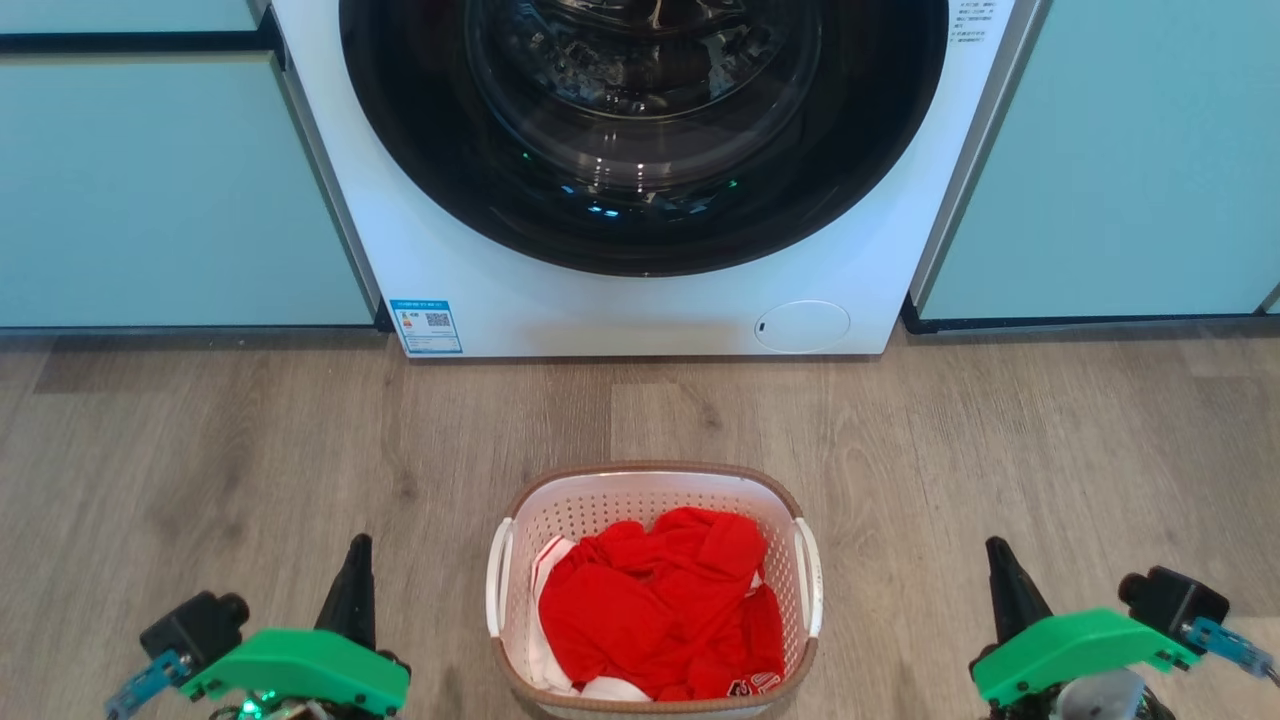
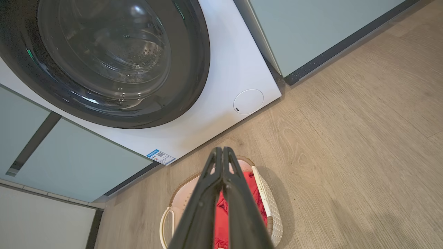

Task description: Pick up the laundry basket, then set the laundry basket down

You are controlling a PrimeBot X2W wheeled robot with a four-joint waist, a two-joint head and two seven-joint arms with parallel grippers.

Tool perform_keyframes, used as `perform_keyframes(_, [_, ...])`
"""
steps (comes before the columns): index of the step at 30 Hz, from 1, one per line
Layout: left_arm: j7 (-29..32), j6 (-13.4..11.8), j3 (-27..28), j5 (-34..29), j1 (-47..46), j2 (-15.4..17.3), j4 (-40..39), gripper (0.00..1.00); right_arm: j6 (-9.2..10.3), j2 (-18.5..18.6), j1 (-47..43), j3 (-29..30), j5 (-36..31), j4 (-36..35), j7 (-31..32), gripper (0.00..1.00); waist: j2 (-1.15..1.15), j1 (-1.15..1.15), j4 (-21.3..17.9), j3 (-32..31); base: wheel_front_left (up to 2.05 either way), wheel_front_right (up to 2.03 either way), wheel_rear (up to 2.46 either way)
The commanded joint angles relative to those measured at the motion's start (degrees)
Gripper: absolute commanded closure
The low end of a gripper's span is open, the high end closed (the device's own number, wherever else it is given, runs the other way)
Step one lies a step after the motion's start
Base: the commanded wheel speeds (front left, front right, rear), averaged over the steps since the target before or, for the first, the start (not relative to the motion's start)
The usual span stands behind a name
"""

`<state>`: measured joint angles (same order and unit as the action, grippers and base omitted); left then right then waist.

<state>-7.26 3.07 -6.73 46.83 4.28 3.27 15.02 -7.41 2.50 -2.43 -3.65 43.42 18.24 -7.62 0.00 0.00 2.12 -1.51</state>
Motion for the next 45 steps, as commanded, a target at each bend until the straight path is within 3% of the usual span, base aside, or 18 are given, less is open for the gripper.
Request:
perform_keyframes(1, [0.2,0.4,1.5,1.3,-3.2,0.5,-1.7,1.00,-0.03,1.2,3.4,0.1,1.5,-2.1,0.2,1.00,0.00,0.00,0.0,0.0,0.00,0.00,0.00])
perform_keyframes(45, [7.4,2.7,7.5,27.1,-7.3,0.5,-1.3,1.00,-0.06,1.5,6.3,4.8,29.4,-3.4,7.3,1.00,0.00,0.00,-1.2,1.0,0.00,0.00,0.00])
